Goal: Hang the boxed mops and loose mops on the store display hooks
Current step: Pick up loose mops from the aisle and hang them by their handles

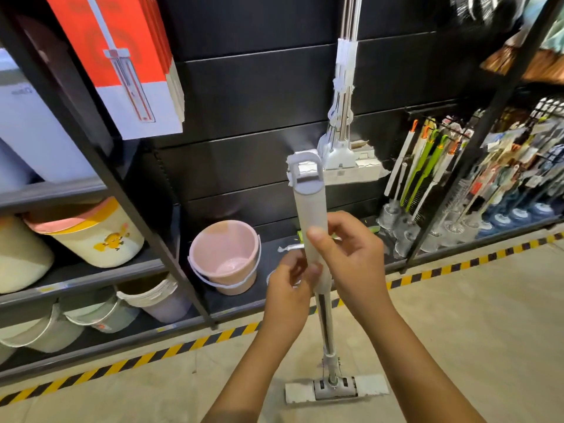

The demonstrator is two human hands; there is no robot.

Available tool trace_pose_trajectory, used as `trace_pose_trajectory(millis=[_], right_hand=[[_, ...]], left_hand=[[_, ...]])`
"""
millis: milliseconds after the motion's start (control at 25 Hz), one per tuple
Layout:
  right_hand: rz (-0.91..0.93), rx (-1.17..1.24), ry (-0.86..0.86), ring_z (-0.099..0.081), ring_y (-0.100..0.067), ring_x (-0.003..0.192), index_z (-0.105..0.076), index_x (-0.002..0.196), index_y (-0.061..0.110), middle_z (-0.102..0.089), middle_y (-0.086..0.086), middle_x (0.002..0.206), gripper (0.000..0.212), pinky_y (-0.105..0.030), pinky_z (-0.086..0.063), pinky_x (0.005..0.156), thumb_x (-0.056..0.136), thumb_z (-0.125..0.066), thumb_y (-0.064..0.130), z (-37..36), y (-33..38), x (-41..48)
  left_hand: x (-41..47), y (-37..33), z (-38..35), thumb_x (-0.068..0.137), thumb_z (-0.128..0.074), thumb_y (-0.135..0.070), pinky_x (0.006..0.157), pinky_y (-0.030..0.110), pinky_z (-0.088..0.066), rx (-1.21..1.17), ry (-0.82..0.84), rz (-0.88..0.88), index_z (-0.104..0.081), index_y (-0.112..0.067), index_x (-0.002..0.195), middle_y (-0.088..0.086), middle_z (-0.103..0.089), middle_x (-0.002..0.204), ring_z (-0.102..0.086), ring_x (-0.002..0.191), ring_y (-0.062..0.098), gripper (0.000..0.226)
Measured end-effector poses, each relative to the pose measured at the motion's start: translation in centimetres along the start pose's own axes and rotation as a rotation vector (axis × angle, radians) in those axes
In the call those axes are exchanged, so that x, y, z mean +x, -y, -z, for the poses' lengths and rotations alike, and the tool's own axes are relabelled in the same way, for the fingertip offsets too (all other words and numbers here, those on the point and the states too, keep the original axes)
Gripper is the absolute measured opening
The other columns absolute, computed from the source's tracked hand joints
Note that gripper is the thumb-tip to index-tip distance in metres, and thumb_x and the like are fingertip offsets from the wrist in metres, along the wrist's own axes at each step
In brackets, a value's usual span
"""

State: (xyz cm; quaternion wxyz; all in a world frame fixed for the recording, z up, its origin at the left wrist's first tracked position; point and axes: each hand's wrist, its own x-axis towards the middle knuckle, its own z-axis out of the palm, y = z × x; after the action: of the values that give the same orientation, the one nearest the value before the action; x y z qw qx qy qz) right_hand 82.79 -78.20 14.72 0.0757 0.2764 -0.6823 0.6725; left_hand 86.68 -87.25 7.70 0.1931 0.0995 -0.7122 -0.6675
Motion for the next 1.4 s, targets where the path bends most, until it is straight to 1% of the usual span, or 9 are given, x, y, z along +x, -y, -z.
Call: trace_pose_trajectory(millis=[280, 400, 600, 760, 920, 1080, 1240, 1320, 1400], right_hand=[[0.004, 0.074, -0.073, -0.060, 0.004, 0.073, -0.065, 0.088, 0.012, -0.064, 0.010, 0.078, 0.015, -0.009, -0.046, 0.064, 0.084, -0.061, 0.026, -0.4, -2.5, 10.2], [-0.005, 0.071, -0.109, -0.058, 0.001, 0.072, -0.065, 0.085, 0.012, -0.062, 0.011, 0.074, 0.017, -0.014, -0.048, 0.064, 0.086, -0.062, 0.029, -1.2, -3.1, 15.2], [0.025, 0.086, -0.155, -0.060, -0.008, 0.072, -0.067, 0.088, 0.005, -0.063, 0.003, 0.075, 0.031, -0.017, -0.048, 0.065, 0.083, -0.058, 0.035, -3.1, -3.3, 22.9], [0.058, 0.094, -0.236, -0.058, -0.027, 0.073, -0.066, 0.090, 0.000, -0.063, -0.016, 0.079, 0.041, -0.029, -0.048, 0.066, 0.081, -0.060, 0.040, -5.2, -4.1, 28.0], [0.109, 0.130, -0.326, -0.055, -0.019, 0.071, -0.066, 0.085, -0.003, -0.059, -0.011, 0.074, 0.045, -0.030, -0.048, 0.065, 0.079, -0.061, 0.041, -6.6, -4.2, 32.4], [0.188, 0.131, -0.378, -0.056, -0.010, 0.068, -0.066, 0.078, 0.003, -0.057, 0.003, 0.066, 0.037, -0.026, -0.049, 0.063, 0.086, -0.065, 0.039, -6.5, -2.4, 38.0], [0.294, 0.149, -0.344, -0.057, 0.002, 0.063, -0.062, 0.068, 0.015, -0.056, 0.014, 0.059, 0.029, -0.013, -0.048, 0.060, 0.090, -0.063, 0.034, -5.5, -0.3, 44.4], [0.325, 0.152, -0.313, -0.056, 0.002, 0.060, -0.060, 0.065, 0.016, -0.055, 0.014, 0.056, 0.031, -0.012, -0.047, 0.058, 0.090, -0.063, 0.034, -4.6, 0.5, 47.6], [0.339, 0.156, -0.282, -0.058, -0.002, 0.061, -0.060, 0.066, 0.014, -0.056, 0.012, 0.057, 0.033, -0.015, -0.048, 0.059, 0.089, -0.063, 0.036, -3.4, 1.4, 50.8]], left_hand=[[10.4, -2.5, -1.2, 0.083, -0.058, -0.044, 0.068, 0.023, -0.053, -0.034, 0.046, -0.108, -0.063, -0.044, 0.084, -0.012, -0.067, 0.079, -0.063, 0.076, 0.002, 0.004], [15.6, -3.5, -0.8, 0.075, -0.058, -0.058, 0.063, 0.026, -0.052, -0.042, 0.070, -0.145, -0.061, -0.035, 0.083, -0.009, -0.067, 0.075, -0.062, 0.071, 0.007, 0.024], [23.8, -5.2, 1.1, 0.089, -0.060, -0.051, 0.058, 0.014, -0.044, -0.013, 0.147, -0.214, -0.060, -0.029, 0.085, -0.012, -0.064, 0.070, -0.057, 0.063, 0.000, 0.022], [30.0, -6.2, 3.3, 0.092, -0.059, -0.037, 0.061, 0.016, -0.047, 0.012, 0.232, -0.236, -0.063, -0.022, 0.088, -0.006, -0.066, 0.072, -0.060, 0.066, 0.002, 0.017], [35.0, -8.2, 4.5, 0.095, -0.057, -0.035, 0.056, 0.012, -0.042, 0.088, 0.308, -0.314, -0.060, -0.025, 0.082, -0.017, -0.062, 0.062, -0.054, 0.056, -0.003, 0.017], [39.4, -13.0, 4.7, 0.091, -0.052, -0.057, 0.059, 0.037, -0.050, 0.157, 0.300, -0.422, -0.059, -0.032, 0.076, -0.013, -0.058, 0.063, -0.054, 0.059, 0.005, 0.030], [43.9, -17.7, 3.7, 0.088, -0.051, -0.062, 0.075, 0.058, -0.055, 0.127, 0.275, -0.495, -0.064, -0.029, 0.082, 0.005, -0.068, 0.082, -0.068, 0.082, 0.029, 0.035], [46.2, -19.5, 2.7, 0.086, -0.053, -0.061, 0.077, 0.058, -0.056, 0.078, 0.259, -0.519, -0.066, -0.022, 0.087, 0.010, -0.069, 0.087, -0.068, 0.086, 0.034, 0.041], [48.7, -21.1, 1.4, 0.081, -0.054, -0.058, 0.074, 0.046, -0.061, 0.017, 0.265, -0.517, -0.067, -0.017, 0.092, 0.008, -0.071, 0.089, -0.071, 0.084, 0.028, 0.044]])
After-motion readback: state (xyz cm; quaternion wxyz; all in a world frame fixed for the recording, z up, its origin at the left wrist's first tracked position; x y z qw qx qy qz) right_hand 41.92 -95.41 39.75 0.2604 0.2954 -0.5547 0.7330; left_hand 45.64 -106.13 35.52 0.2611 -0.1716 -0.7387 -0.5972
